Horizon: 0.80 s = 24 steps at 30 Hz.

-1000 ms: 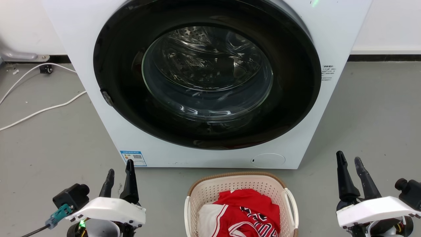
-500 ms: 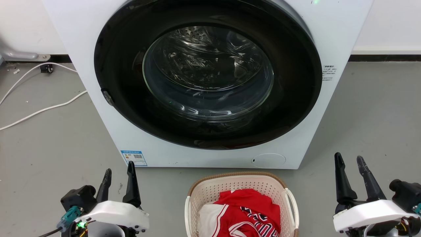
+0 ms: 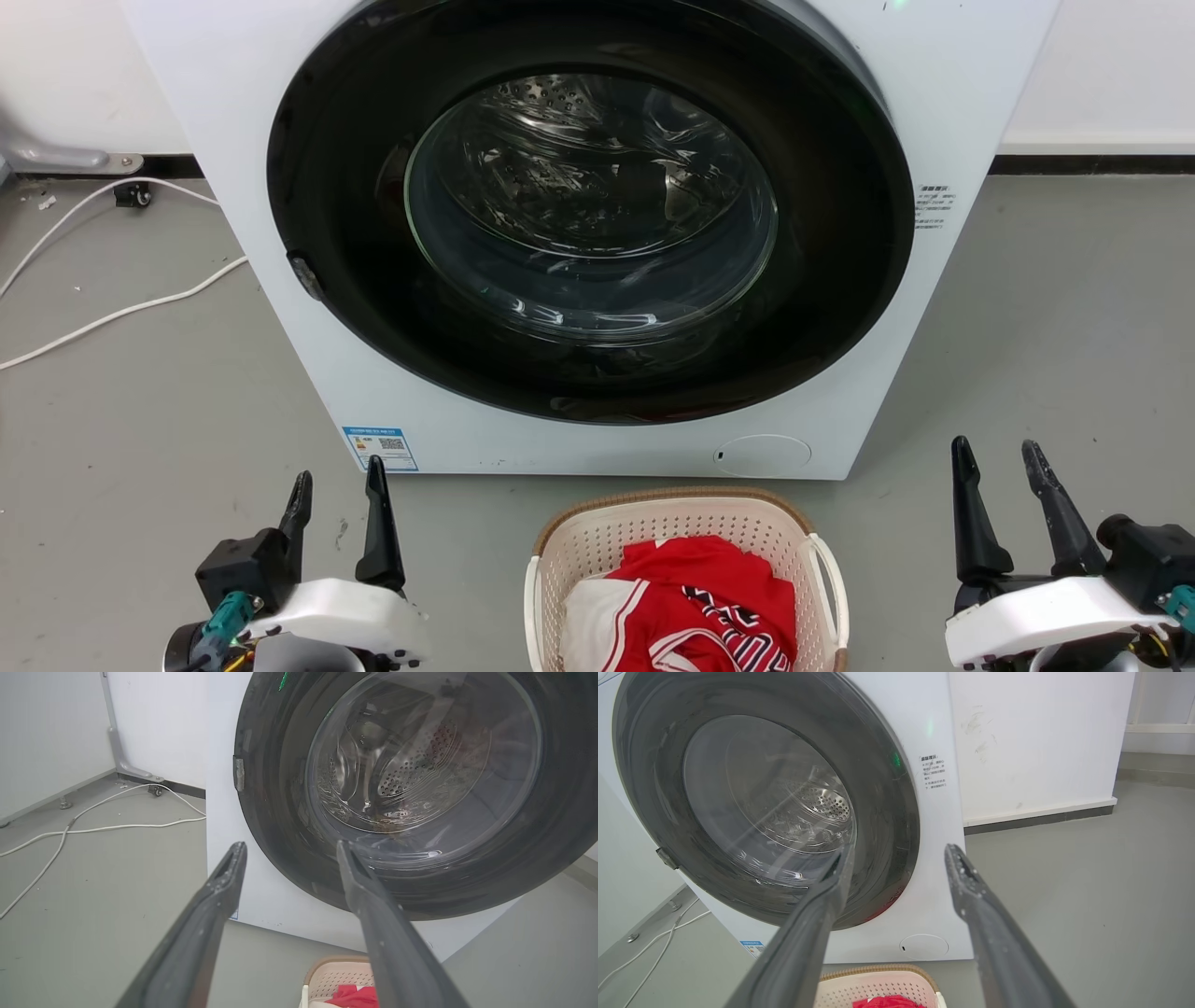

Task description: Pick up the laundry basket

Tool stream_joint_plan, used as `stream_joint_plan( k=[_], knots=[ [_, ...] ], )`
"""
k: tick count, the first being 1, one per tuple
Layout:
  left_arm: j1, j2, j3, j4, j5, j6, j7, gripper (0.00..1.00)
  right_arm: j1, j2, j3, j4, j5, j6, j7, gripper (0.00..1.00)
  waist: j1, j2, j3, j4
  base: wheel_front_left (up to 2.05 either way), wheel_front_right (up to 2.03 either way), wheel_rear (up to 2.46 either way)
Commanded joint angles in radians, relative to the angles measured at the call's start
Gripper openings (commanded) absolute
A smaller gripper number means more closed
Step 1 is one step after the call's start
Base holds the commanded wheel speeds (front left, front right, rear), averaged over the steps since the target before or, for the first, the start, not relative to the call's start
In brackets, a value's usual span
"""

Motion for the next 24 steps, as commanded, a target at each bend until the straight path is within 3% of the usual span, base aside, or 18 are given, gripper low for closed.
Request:
stream_joint_plan(
  k=[1,24],
  knots=[
    [0.007,0.006,-0.001,-0.012,0.023,0.005,-0.008,1.00,0.004,-0.004,-0.002,-0.013,-0.022,0.000,-0.008,1.00,0.0000,0.0000,0.000,0.000,0.00,0.00,0.00],
    [0.037,-0.021,0.026,-0.038,0.211,-0.006,-0.057,1.00,0.030,-0.004,-0.002,-0.045,-0.177,0.000,-0.058,1.00,0.0000,0.0000,0.001,0.005,0.00,0.00,0.00]
  ],
)
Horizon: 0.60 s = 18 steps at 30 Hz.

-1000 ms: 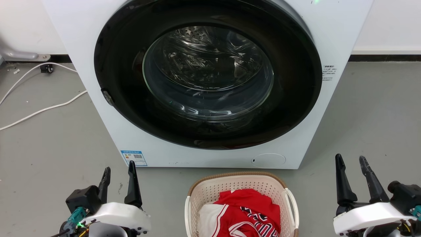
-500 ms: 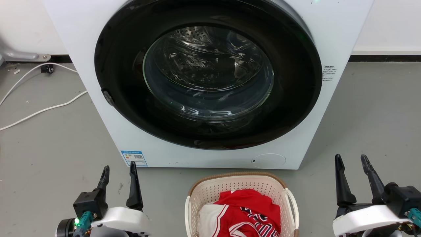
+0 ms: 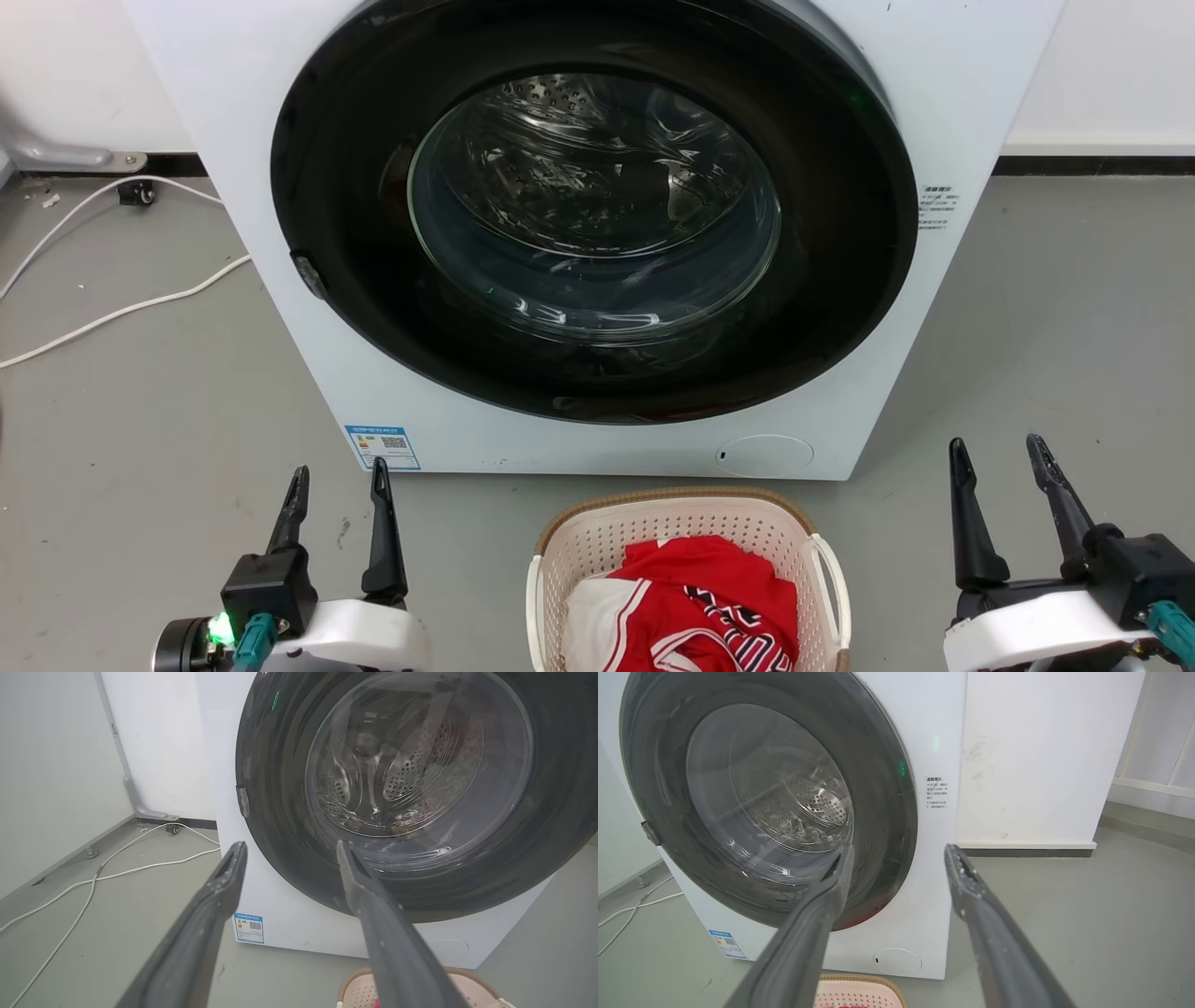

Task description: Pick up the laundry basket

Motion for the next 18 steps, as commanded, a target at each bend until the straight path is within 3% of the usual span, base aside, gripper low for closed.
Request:
stream_joint_plan(
  k=[1,18],
  knots=[
    [0.006,-0.001,0.004,-0.007,0.021,-0.002,-0.008,1.00,0.011,-0.004,-0.001,-0.010,-0.015,0.000,-0.010,1.00,0.0000,-0.0001,0.000,0.000,0.00,0.00,0.00],
    [0.020,-0.023,0.024,-0.010,0.151,-0.018,-0.038,1.00,0.024,-0.004,0.002,-0.019,-0.113,0.000,-0.037,1.00,-0.0001,-0.0001,0.005,0.002,0.00,0.00,0.00]
  ],
)
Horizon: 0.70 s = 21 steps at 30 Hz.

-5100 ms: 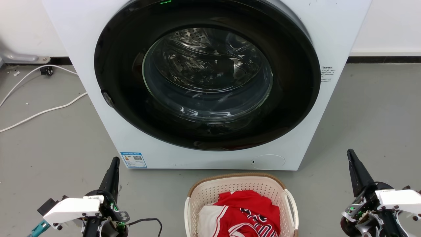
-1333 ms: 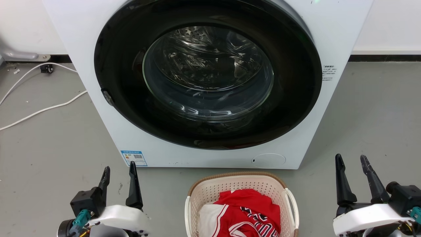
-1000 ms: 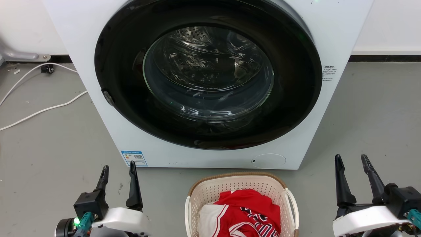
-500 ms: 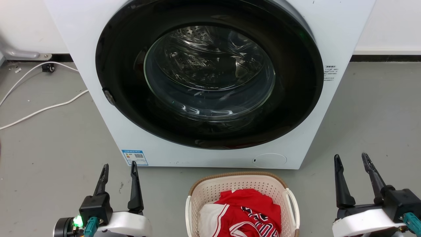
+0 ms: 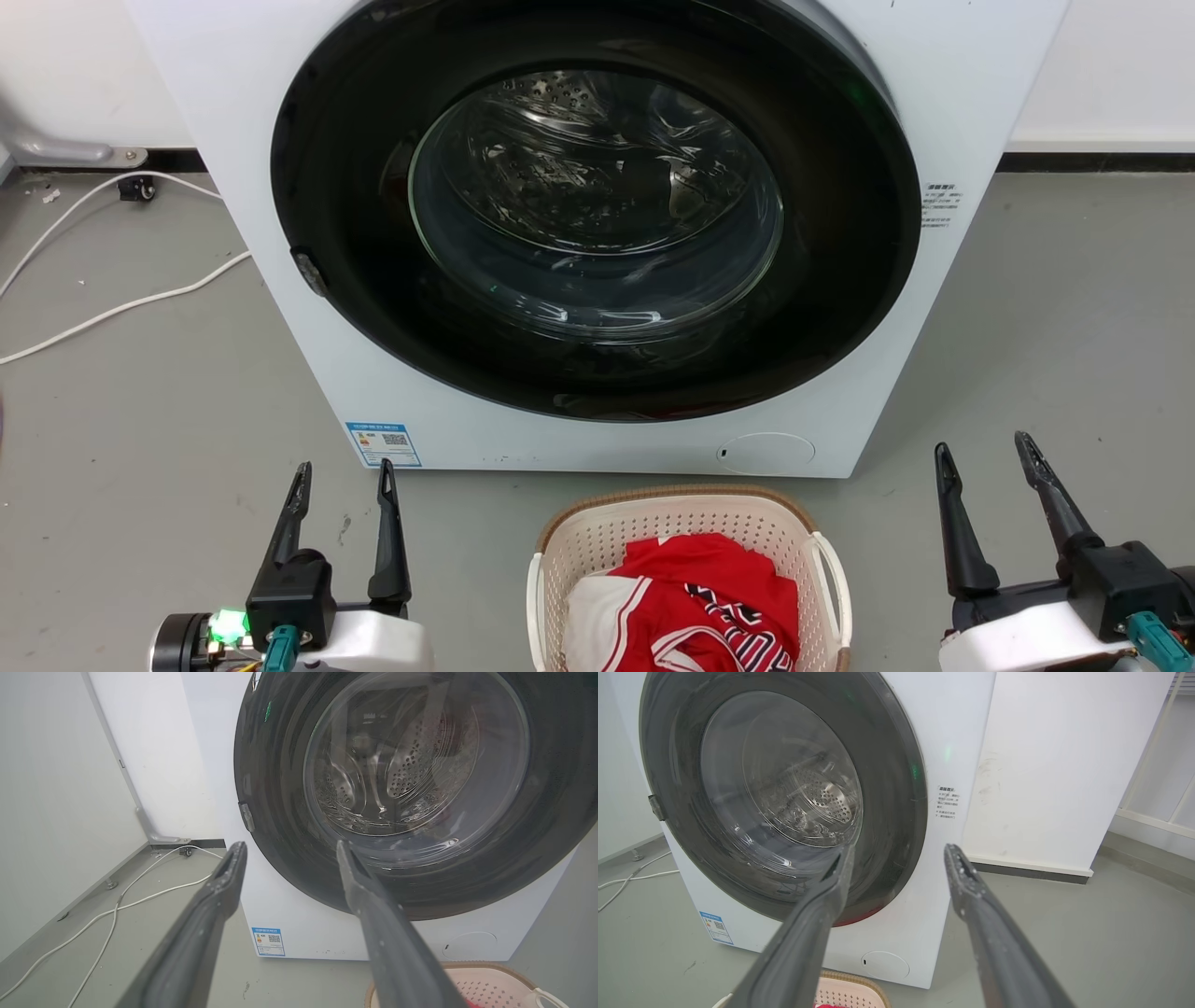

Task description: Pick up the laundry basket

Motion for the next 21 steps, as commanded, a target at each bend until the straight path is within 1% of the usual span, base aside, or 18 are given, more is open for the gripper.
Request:
stream_joint_plan(
  k=[1,21],
  knots=[
    [0.008,-0.003,0.001,-0.002,0.002,0.000,-0.005,1.00,0.014,-0.004,0.000,-0.004,-0.001,0.000,-0.002,1.00,0.0000,-0.0001,0.000,0.000,0.00,0.00,0.00],
    [0.005,-0.014,0.013,0.019,0.006,-0.011,-0.004,1.00,0.007,-0.004,-0.003,0.022,0.028,0.000,-0.002,1.00,0.0000,-0.0001,0.004,-0.002,0.00,0.00,0.00]
  ],
)
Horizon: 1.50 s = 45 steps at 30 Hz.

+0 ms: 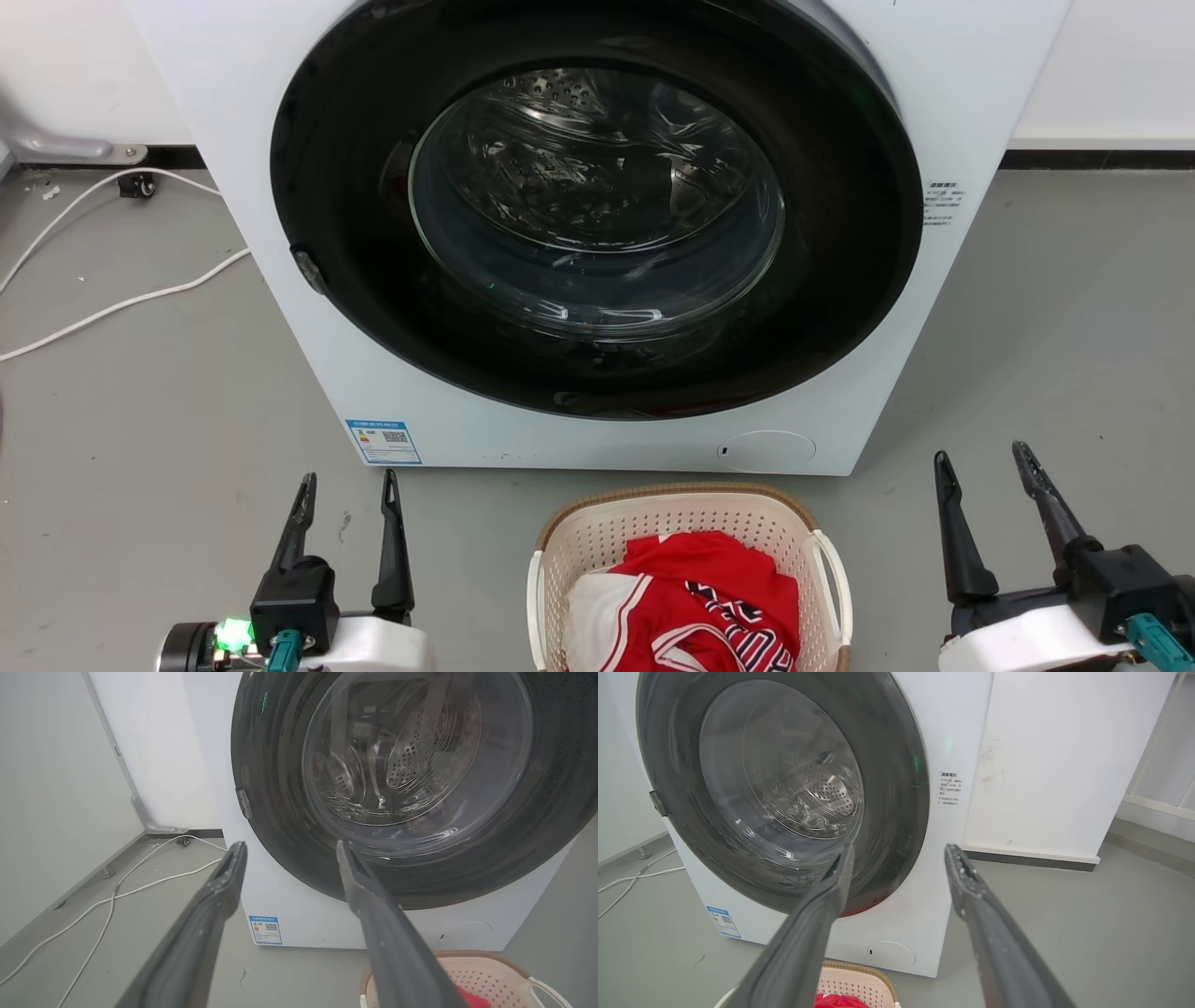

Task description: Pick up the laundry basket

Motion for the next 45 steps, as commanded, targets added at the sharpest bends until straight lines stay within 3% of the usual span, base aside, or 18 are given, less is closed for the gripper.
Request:
stream_joint_plan(
  k=[1,8,14,21,39,45],
  knots=[
    [-0.003,-0.001,0.002,0.006,-0.002,-0.006,-0.003,1.00,0.003,-0.003,0.000,0.006,0.005,0.000,-0.002,1.00,0.0000,0.0000,0.002,-0.001,0.00,0.00,0.00],
    [-0.063,-0.006,0.004,0.139,-0.049,-0.070,-0.003,1.00,-0.037,-0.003,-0.004,0.112,-0.021,0.000,-0.002,1.00,0.0000,0.0000,0.043,-0.002,0.00,0.00,0.00],
    [-0.163,-0.010,-0.007,0.310,-0.090,-0.131,-0.003,1.00,-0.125,-0.002,0.039,0.243,-0.015,0.000,-0.002,1.00,0.0000,0.0000,0.142,-0.017,0.00,0.00,0.00],
    [-0.307,-0.010,-0.057,0.536,-0.087,-0.166,-0.003,1.00,-0.260,-0.022,0.071,0.417,-0.022,-0.001,-0.002,1.00,0.0000,0.0000,0.275,-0.028,0.00,0.00,0.00],
    [-0.651,-0.010,-0.209,0.959,-0.143,-0.208,-0.003,1.00,-0.591,-0.087,0.190,0.805,0.016,-0.001,-0.002,1.00,0.0000,0.0000,0.570,-0.055,0.00,0.00,0.00],
    [-0.734,-0.010,-0.236,1.032,-0.152,-0.212,-0.003,1.00,-0.680,-0.095,0.233,0.914,0.062,-0.001,-0.002,1.00,0.0000,0.0000,0.651,-0.055,0.00,0.00,0.00]
  ],
)
